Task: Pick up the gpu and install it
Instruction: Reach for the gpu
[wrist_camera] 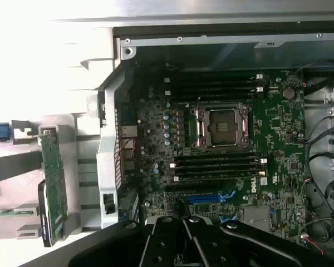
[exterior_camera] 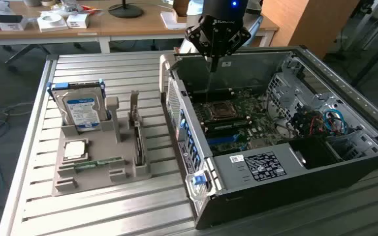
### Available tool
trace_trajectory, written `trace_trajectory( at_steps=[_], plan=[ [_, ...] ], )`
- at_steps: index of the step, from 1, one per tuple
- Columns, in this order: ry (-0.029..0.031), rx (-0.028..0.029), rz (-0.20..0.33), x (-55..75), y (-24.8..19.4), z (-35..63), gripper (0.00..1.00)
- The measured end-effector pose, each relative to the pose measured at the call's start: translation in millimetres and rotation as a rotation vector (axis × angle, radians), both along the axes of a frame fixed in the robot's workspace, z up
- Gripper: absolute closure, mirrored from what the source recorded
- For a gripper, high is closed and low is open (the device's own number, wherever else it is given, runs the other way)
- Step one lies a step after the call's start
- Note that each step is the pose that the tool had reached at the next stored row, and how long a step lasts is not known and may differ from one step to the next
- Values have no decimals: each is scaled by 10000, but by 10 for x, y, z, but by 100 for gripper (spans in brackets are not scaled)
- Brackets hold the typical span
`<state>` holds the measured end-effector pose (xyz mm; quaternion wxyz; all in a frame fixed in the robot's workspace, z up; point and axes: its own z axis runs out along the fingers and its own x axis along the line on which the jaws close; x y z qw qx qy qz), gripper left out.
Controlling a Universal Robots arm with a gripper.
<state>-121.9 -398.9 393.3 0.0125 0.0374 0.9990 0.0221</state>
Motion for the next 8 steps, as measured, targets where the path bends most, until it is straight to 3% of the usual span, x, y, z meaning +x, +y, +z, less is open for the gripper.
trace_trajectory(
  at_steps=[8],
  plan=[
    [0, 0, 0, 0, 0, 0, 89]
  ],
)
